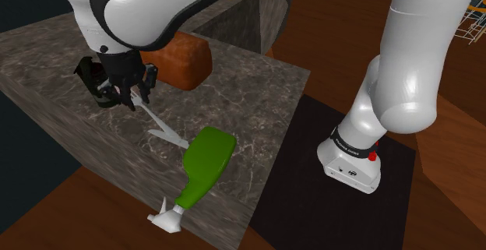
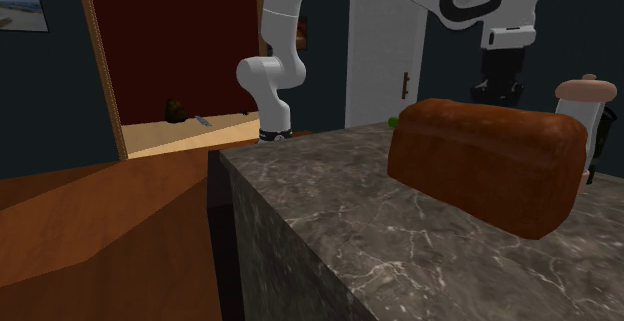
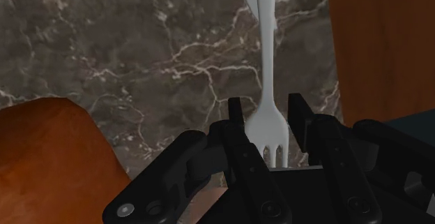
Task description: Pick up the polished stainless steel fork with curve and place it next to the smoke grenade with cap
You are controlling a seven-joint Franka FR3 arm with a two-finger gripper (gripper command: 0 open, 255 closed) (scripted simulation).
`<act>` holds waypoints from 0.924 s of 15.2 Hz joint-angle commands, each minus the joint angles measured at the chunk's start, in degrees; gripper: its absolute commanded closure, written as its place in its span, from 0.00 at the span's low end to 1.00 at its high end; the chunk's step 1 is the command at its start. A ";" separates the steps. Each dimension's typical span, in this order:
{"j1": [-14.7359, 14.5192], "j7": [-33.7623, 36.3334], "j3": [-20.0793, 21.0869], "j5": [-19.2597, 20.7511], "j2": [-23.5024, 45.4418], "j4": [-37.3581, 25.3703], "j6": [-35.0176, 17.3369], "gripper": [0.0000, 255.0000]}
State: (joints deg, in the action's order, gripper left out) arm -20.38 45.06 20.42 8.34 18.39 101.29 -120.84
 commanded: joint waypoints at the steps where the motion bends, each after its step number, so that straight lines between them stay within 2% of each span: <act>1: -0.06 0.23 -0.10 0.29 0.50 0.93 -1.42 1.00; 8: -0.41 1.15 -0.66 1.63 3.13 3.36 -6.30 1.00; 14: -0.42 1.15 -0.66 1.63 3.13 3.36 -6.30 1.00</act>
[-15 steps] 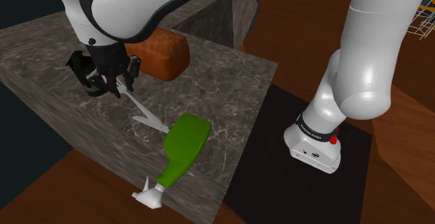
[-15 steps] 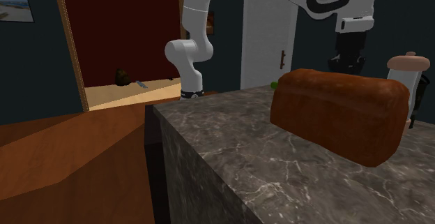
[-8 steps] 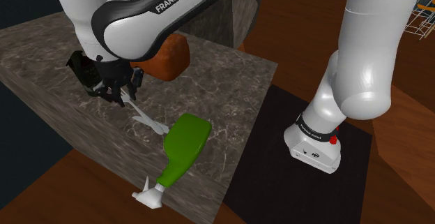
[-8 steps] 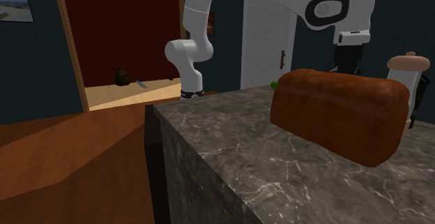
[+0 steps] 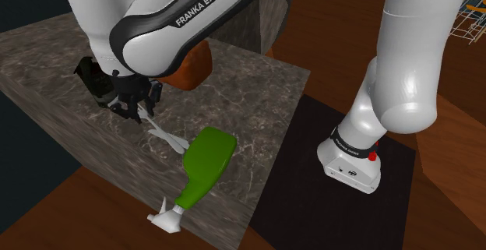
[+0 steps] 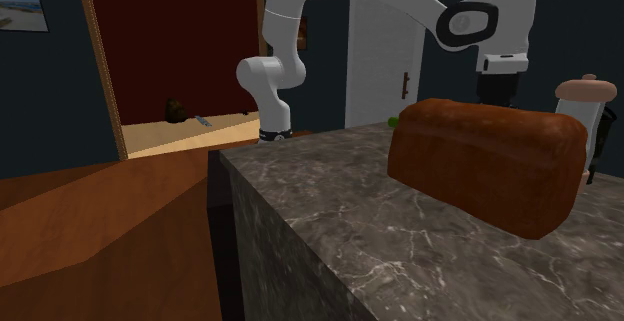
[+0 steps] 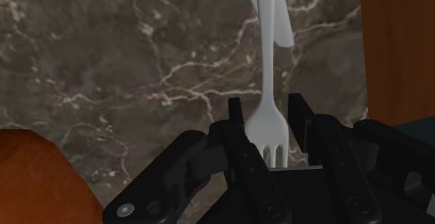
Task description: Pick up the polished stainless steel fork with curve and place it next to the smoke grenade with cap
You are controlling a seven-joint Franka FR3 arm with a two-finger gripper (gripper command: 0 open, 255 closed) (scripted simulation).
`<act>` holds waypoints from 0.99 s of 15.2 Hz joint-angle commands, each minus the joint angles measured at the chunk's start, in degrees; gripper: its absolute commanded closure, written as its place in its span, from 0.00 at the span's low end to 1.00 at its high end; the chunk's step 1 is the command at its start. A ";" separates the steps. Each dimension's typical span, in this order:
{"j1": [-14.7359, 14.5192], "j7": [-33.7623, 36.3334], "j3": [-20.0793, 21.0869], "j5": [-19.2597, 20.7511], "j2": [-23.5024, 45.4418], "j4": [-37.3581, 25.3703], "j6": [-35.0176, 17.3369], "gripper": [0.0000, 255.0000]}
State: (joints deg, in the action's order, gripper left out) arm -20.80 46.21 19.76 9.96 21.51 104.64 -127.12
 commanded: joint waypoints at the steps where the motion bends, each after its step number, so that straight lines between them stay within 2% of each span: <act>1: 0.00 0.00 0.00 0.01 0.01 0.01 -0.02 1.00; 2: 0.00 0.00 0.00 0.01 0.01 0.01 -0.02 1.00; 3: 0.00 0.00 0.00 0.01 0.01 0.01 -0.02 0.00; 8: 0.00 0.00 0.00 0.01 0.01 0.01 -0.02 0.00; 12: 0.49 -1.10 0.74 -1.73 -3.57 -2.57 5.90 0.00; 15: 0.49 -1.10 0.74 -1.73 -3.57 -2.56 5.90 0.00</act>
State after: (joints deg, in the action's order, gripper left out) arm -20.29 45.10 20.48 8.25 17.95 102.27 -121.46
